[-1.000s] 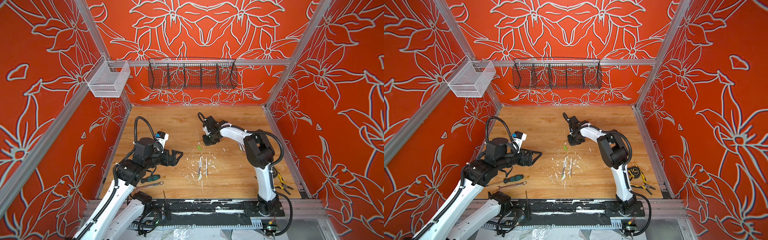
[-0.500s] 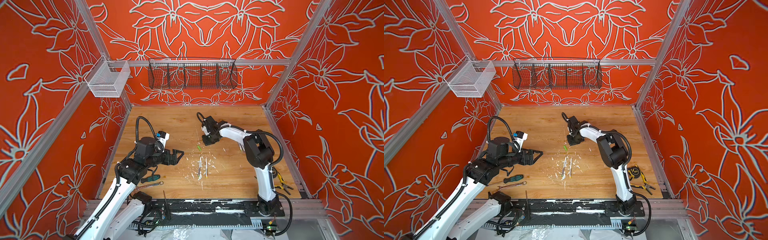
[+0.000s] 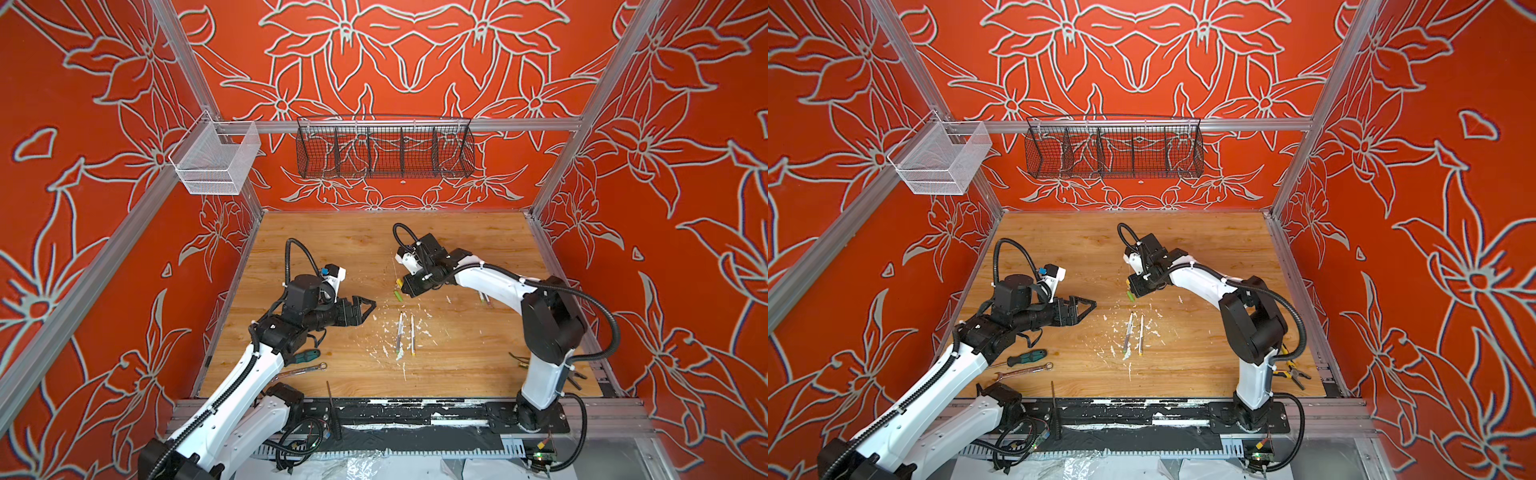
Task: Insert the pens into the pen caps
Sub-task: 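Lift the yellow cap toward the left gripper while the left gripper moves to meet it, then close the left gripper on the yellow cap and open the right gripper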
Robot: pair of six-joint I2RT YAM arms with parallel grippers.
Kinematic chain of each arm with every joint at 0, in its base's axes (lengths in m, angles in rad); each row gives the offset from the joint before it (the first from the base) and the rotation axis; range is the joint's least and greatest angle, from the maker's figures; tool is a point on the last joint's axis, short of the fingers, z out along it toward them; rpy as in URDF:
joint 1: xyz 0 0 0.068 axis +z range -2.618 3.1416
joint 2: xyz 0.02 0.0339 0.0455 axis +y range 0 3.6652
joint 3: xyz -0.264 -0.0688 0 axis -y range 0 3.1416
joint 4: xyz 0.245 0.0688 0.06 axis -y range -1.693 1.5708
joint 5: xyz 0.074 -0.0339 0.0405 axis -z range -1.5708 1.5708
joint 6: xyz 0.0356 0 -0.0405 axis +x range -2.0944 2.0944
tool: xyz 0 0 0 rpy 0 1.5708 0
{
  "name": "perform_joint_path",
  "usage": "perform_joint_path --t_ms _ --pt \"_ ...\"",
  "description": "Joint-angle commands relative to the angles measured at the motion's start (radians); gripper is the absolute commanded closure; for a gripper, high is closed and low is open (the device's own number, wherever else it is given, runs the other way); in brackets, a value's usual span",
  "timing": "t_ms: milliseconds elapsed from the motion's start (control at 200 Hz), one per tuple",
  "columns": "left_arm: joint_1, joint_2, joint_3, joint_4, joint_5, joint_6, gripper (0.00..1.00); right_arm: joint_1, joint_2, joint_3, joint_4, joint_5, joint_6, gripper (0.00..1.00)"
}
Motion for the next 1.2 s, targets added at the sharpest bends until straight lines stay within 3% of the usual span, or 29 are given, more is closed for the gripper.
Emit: perform_joint_path --t_ms 0,215,515,686,901,1196 --pt "0.004 0.008 -0.027 0.149 0.054 -0.034 0.03 0.026 -0.067 -0.044 0.059 -0.150 0.019 0.92" --pt "0.004 0.039 -0.059 0.275 0.104 -0.062 0.01 0.105 -0.170 -0.120 0.153 -0.255 0.088 0.92" --pt "0.009 0.018 -0.058 0.290 0.132 -0.065 0.05 0.159 -0.256 -0.185 0.287 -0.322 0.179 0.93" --pt "0.010 -0.033 -0.079 0.320 0.167 -0.084 0.17 0.160 -0.294 -0.224 0.399 -0.364 0.250 0.93" --pt "0.018 -0.070 -0.092 0.369 0.209 -0.101 0.42 0.162 -0.292 -0.232 0.457 -0.388 0.290 0.93" --pt "0.026 -0.071 -0.093 0.371 0.210 -0.100 0.54 0.168 -0.289 -0.217 0.478 -0.415 0.313 0.93"
